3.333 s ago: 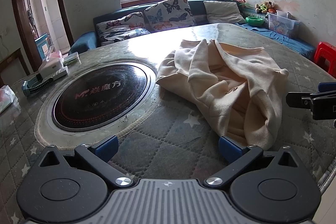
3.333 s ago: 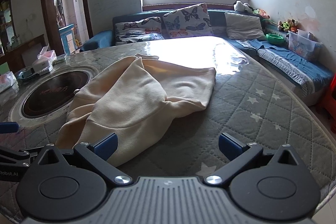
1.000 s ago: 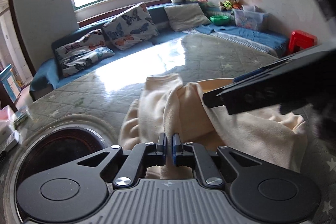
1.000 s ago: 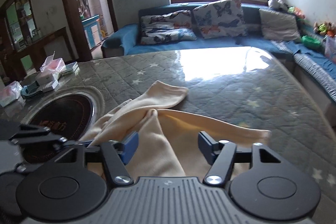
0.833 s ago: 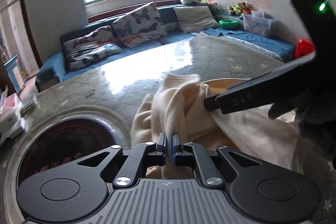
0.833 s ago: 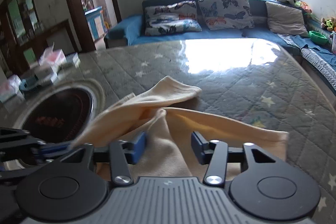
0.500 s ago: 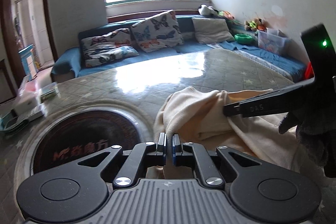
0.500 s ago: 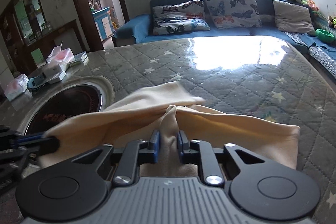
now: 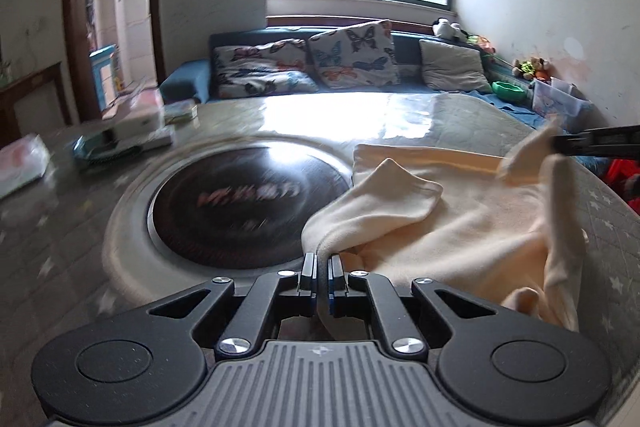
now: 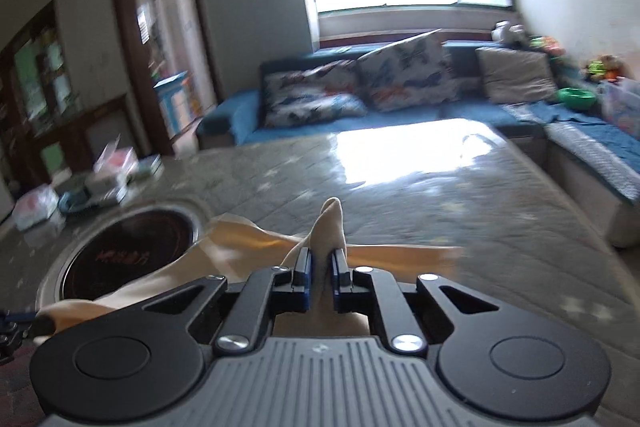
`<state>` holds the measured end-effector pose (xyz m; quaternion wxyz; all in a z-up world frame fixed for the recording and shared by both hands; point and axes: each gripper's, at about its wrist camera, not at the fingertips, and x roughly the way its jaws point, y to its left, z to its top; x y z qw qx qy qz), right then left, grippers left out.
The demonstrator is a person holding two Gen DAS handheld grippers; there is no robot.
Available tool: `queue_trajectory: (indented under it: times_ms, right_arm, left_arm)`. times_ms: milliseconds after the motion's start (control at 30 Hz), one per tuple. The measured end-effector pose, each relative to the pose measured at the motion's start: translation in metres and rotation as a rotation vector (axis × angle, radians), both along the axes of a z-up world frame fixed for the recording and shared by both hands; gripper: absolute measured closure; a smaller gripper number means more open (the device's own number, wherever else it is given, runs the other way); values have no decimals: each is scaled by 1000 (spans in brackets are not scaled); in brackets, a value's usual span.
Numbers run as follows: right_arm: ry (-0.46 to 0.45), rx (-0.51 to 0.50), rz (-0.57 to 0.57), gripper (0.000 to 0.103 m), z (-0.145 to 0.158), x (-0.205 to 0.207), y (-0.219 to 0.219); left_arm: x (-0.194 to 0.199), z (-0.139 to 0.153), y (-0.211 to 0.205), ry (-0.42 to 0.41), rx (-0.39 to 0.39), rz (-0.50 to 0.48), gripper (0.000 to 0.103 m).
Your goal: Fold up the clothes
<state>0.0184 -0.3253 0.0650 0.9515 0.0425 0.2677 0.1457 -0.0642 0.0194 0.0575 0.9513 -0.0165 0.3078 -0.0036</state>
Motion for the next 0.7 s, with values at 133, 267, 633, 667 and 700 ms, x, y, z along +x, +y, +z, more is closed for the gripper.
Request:
queue_trajectory:
  times_ms: [133, 267, 633, 667, 700]
  right_arm:
    - [-30, -4, -102, 94, 3, -35, -39]
    - [42, -5, -226, 94, -15, -62, -76]
    - [92, -26, -389, 82, -35, -100, -130]
    - [84, -23, -381, 79, -34, -101, -129]
    - [82, -40, -360, 78, -35, -99, -124]
  left_arm:
    - [-24, -7, 8, 27, -21, 4, 98]
    - [-41, -20, 11, 71, -17, 0, 97]
    - [-58, -6, 8, 28, 33, -37, 90]
    - [-57, -4, 6, 20, 40, -38, 90]
    - [-55, -3, 4, 14, 49, -39, 90]
